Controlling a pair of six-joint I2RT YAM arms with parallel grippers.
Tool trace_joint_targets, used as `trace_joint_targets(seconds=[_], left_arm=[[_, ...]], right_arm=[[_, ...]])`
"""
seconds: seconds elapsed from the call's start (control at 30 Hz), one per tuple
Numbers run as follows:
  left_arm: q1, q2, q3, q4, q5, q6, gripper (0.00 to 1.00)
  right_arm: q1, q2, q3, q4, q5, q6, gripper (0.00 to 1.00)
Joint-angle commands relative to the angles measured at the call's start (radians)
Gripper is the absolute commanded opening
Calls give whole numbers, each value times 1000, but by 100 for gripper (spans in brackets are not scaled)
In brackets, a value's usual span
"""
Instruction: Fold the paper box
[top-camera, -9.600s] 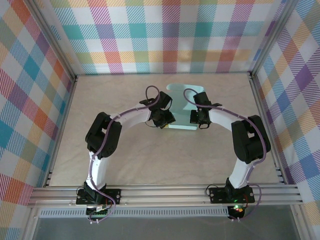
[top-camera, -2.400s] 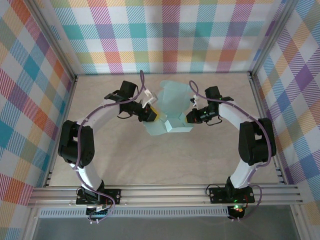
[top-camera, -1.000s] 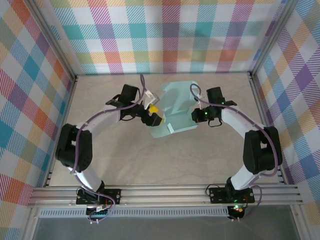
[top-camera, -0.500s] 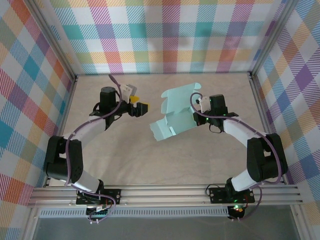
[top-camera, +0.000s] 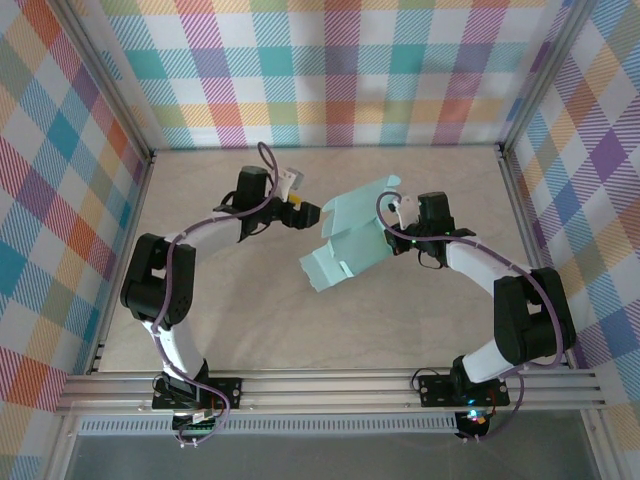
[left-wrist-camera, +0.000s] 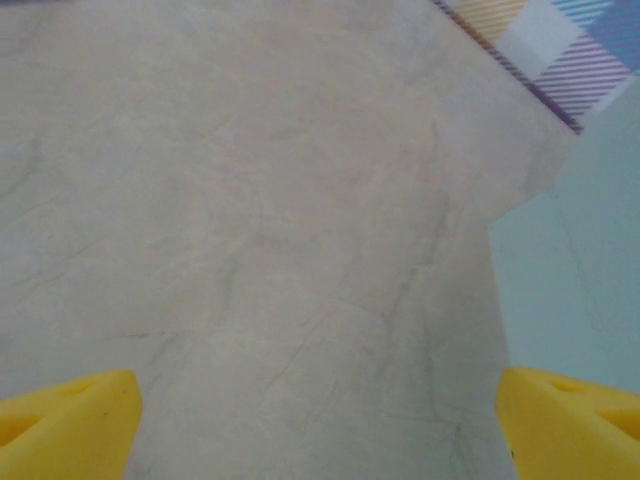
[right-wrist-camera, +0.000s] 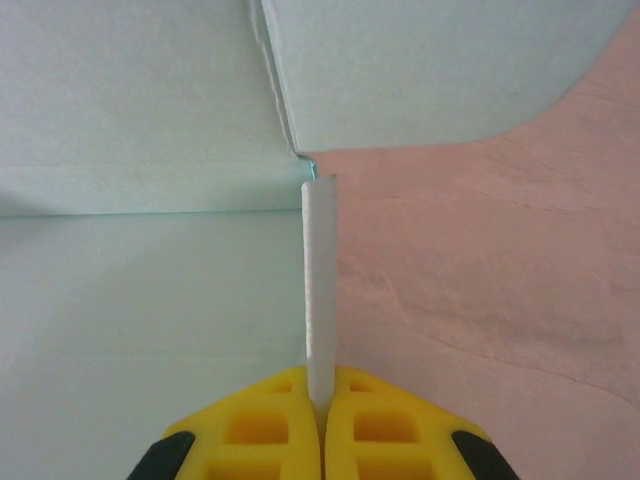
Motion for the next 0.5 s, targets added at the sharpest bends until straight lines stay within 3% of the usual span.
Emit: trace_joint_targets(seconds=[0.0,0.23,0.37,0.47], left_arm=[[7,-54,-92,115,-126,-156,91],[7,-86,-257,149,-182,-351,87],[-1,-80,-301,219,-96,-443,81],[-29,-84,-301,238,-44,-438,76]], right_arm=[[6,-5,11,38,81,101,0],[-3,-8,15,84,106,263,0],[-12,4,38,92,77,333,0],[-17,20,56,86,60,368,0]])
